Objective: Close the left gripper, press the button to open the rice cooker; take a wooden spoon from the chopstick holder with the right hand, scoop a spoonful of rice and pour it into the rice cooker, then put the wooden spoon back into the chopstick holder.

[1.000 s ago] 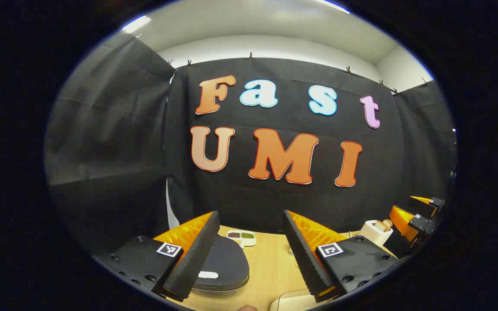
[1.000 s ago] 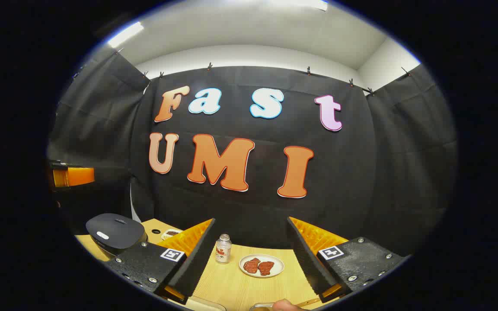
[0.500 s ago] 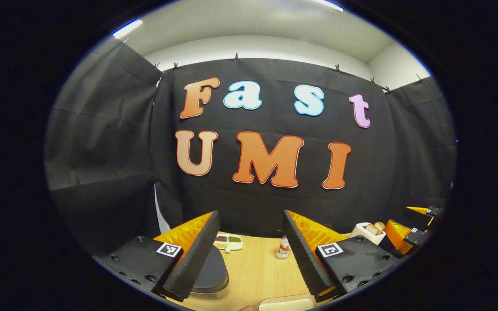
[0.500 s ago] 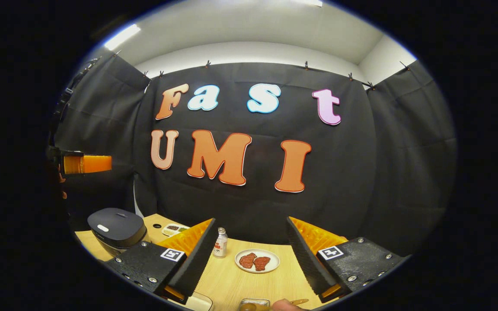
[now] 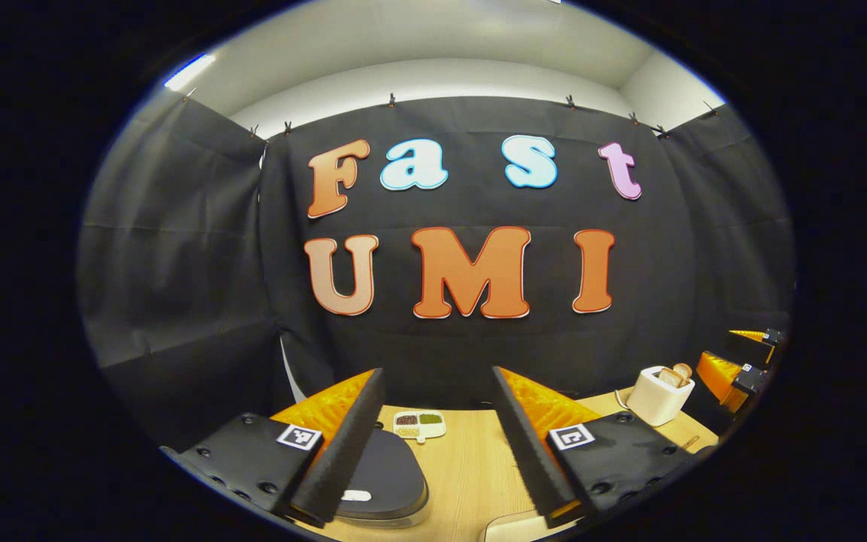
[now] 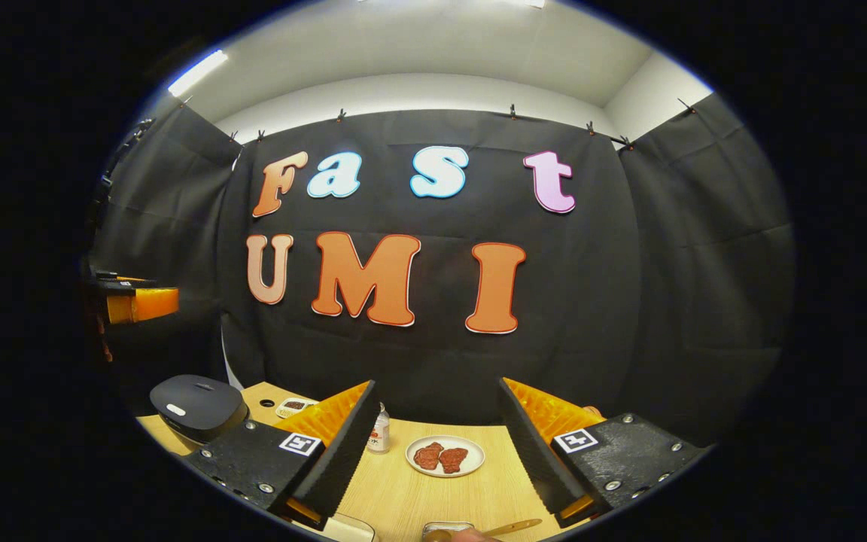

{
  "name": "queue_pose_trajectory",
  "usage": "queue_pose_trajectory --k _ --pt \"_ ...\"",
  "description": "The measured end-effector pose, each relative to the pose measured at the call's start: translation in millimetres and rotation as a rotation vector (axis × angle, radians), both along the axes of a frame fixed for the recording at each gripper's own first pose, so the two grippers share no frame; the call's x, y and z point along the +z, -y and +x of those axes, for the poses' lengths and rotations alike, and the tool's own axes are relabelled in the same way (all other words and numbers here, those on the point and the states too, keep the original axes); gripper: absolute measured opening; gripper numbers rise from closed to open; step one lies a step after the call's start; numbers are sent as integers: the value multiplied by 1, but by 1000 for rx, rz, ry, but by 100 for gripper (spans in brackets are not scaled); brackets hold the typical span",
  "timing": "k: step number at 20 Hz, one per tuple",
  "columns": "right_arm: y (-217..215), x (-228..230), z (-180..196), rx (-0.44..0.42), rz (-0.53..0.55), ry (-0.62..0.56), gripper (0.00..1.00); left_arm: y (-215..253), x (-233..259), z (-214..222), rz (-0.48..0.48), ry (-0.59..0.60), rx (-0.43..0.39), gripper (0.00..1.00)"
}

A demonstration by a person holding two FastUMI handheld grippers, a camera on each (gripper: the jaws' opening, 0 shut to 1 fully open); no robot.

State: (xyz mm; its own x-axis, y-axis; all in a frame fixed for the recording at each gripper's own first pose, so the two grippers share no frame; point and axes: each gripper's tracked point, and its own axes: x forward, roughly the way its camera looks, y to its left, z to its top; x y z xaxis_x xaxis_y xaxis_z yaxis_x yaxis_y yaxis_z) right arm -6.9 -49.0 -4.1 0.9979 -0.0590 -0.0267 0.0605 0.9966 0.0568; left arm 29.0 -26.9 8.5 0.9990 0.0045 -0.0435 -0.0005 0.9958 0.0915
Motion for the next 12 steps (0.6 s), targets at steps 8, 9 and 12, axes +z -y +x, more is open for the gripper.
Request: queue_pose_trajectory --k 8,9,12 --pt "20 -11 -8 -66 7 -37 97 -49 -53 22 -133 -280 77 6" --pt "23 -8 -10 -76 9 -29 97 -53 -65 24 -185 -343 82 6" --pt "30 -17 -13 -104 6 -42 97 -69 -108 28 -268 -539 106 6"
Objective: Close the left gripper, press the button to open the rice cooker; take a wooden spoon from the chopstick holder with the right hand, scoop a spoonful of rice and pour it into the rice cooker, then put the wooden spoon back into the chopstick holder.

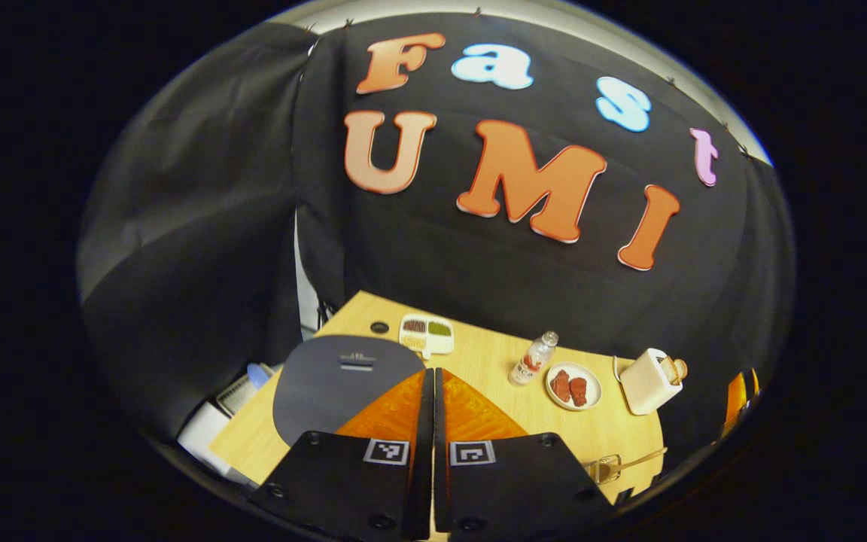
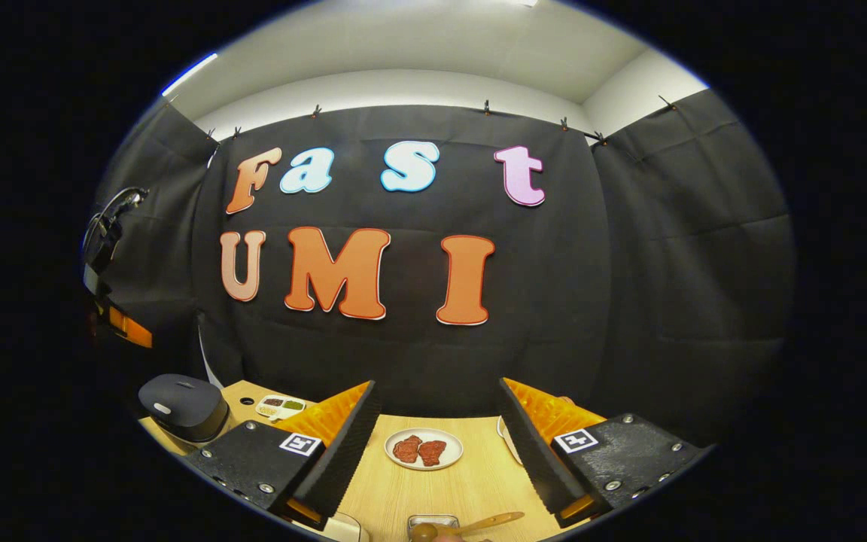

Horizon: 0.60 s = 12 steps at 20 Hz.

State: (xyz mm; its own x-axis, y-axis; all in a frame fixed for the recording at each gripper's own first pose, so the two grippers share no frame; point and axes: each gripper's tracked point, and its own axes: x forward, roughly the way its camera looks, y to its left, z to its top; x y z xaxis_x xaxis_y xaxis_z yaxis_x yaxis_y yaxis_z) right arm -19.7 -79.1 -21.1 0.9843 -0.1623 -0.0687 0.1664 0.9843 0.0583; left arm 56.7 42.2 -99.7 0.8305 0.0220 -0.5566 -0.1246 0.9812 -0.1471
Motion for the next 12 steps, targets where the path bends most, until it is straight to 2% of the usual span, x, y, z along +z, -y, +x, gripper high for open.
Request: queue_pose_trajectory --k 6,9,12 --pt "19 -21 -21 -74 -14 -59 96 -39 -69 -8 -120 -320 82 7" --pt "31 -37 -30 -114 -11 -105 97 -42 -102 -19 -179 -447 87 6" --pt "39 -48 -38 -144 5 -132 97 -57 -116 -16 -191 -476 116 6"
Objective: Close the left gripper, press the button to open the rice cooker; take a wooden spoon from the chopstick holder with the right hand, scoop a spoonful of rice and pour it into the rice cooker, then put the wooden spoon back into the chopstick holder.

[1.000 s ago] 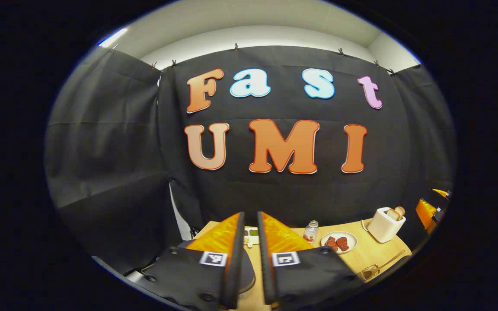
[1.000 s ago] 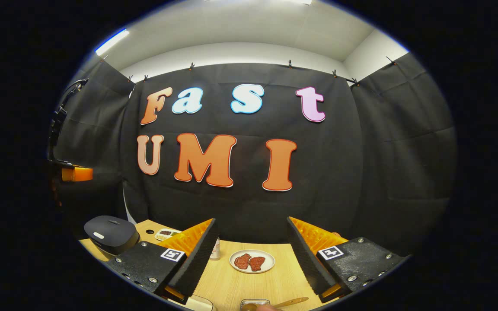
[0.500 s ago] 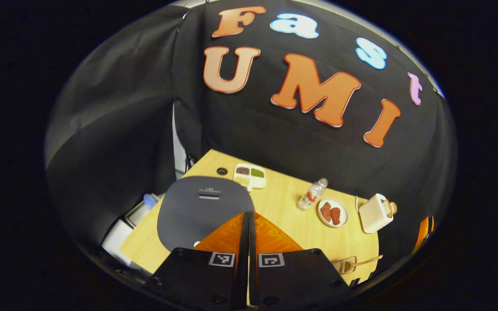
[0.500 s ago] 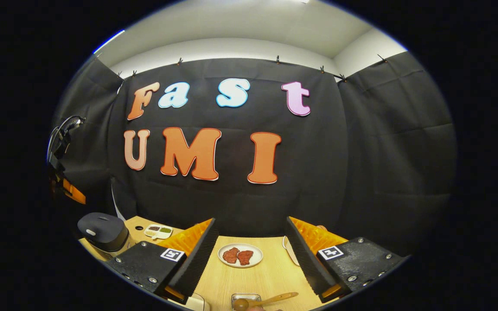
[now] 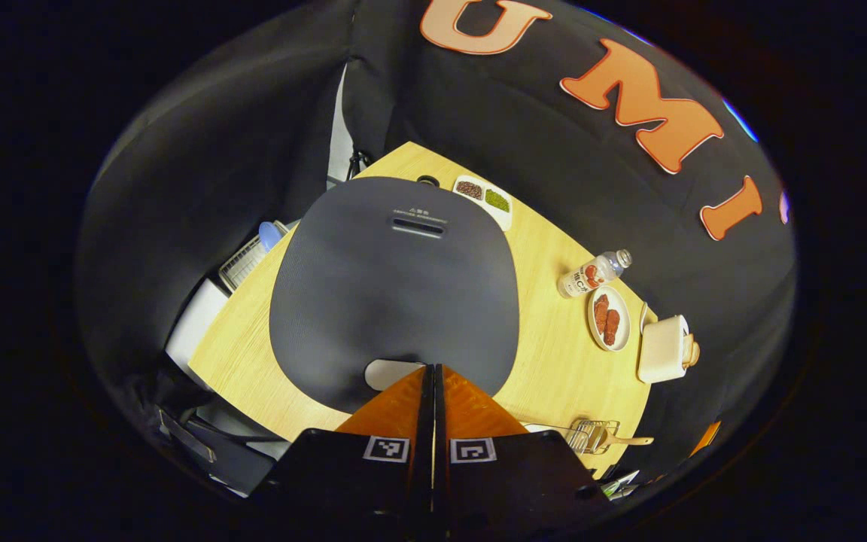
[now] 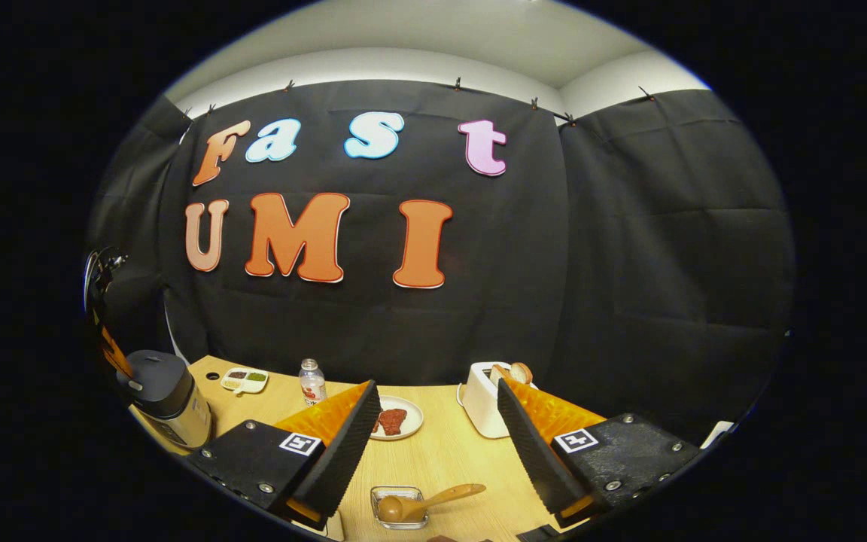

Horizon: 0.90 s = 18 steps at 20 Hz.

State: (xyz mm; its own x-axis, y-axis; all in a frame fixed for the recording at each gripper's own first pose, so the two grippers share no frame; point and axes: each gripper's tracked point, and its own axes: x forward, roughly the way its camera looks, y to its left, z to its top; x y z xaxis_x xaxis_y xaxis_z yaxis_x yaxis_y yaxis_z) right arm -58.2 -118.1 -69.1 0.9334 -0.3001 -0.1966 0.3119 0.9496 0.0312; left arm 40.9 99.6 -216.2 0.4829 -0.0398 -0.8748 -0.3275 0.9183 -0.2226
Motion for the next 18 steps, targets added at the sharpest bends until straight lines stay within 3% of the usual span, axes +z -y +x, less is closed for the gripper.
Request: queue_pose_trajectory --k 4,5,7,12,14,18 --pt "6 -15 -8 -29 23 -35 97 2 -17 -3 4 -32 13 2" --pt "5 -18 -11 -36 31 -41 97 -1 -20 2 13 -21 3 7" --pt "4 -26 -11 -39 50 -52 97 -4 -25 -2 27 -44 5 7" --pt "-1 -48 -4 -22 106 -98 97 -5 -19 -4 -24 9 28 7" --pt "0 -61 -3 -10 111 -131 97 -7 -9 -5 -22 68 37 7" --pt "9 -88 -5 -3 133 -196 97 -13 45 20 -90 345 131 6"
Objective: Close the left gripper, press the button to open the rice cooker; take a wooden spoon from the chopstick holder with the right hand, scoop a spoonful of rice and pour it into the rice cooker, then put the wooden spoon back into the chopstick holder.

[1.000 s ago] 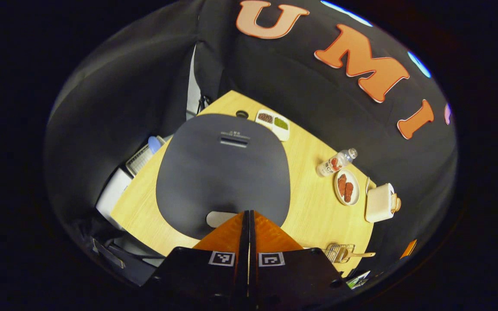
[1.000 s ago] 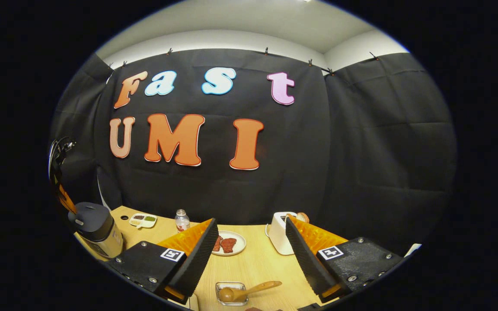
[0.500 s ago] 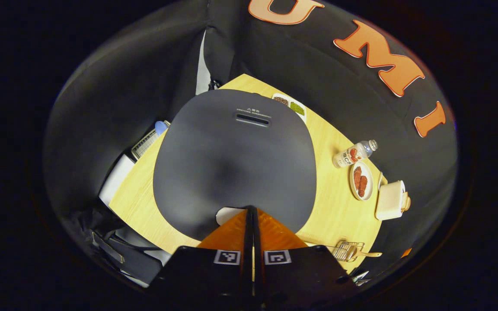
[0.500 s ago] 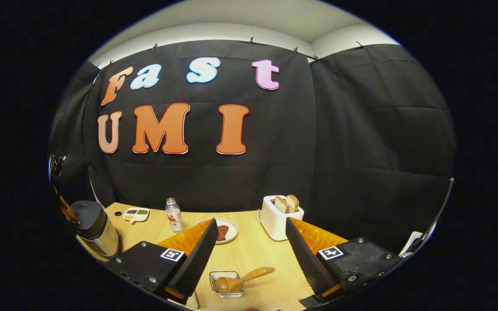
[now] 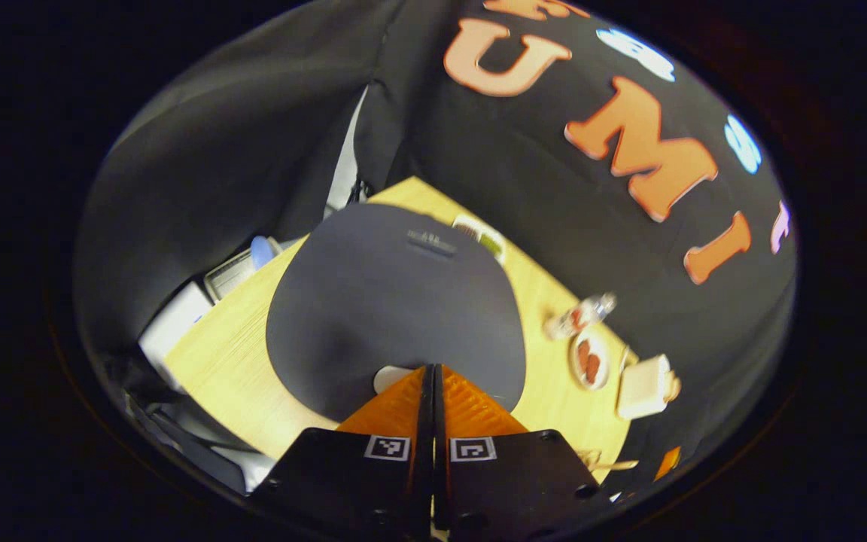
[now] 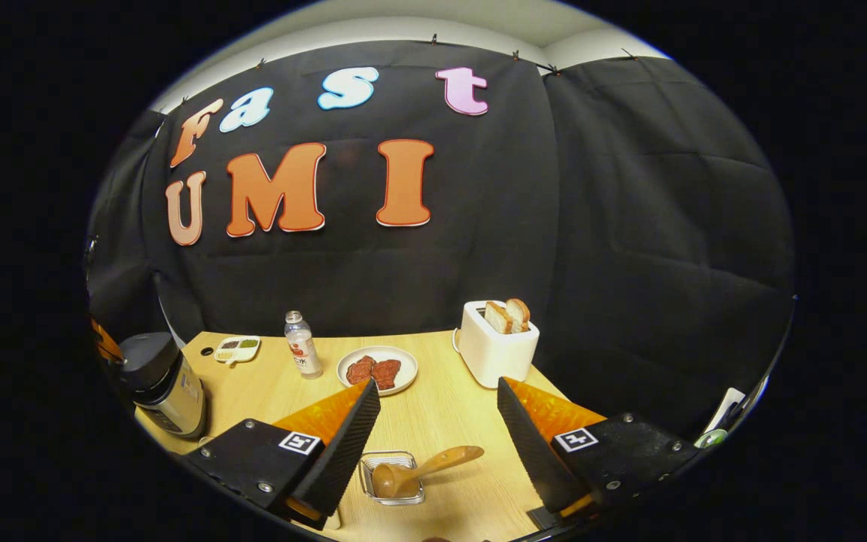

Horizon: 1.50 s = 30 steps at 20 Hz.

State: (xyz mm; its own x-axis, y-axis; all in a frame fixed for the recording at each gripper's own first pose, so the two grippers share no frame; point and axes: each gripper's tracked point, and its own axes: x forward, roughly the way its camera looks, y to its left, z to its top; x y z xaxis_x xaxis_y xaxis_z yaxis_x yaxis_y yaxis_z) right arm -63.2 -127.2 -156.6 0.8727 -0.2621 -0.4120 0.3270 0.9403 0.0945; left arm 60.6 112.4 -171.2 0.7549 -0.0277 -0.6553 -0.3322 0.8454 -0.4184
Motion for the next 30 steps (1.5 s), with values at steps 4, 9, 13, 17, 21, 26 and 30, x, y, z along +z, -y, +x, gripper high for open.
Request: queue_pose_trajectory --k 4,9,13,17,21,26,30 --pt "2 -31 -4 8 44 -62 98 -19 64 2 125 260 109 5" --pt "6 -61 -2 20 90 -131 97 0 115 -6 342 428 174 6" --pt "6 -86 2 25 133 -180 98 28 134 -24 437 471 123 42" --pt "-2 -117 3 41 213 -241 97 51 151 -36 549 535 87 74" --pt "-11 -141 6 47 321 -277 95 60 141 -49 590 513 78 94" --pt "-31 -156 4 30 453 -308 51 51 138 -58 632 485 96 96" --pt "-42 -156 2 4 503 -288 25 46 137 -58 656 485 95 94"
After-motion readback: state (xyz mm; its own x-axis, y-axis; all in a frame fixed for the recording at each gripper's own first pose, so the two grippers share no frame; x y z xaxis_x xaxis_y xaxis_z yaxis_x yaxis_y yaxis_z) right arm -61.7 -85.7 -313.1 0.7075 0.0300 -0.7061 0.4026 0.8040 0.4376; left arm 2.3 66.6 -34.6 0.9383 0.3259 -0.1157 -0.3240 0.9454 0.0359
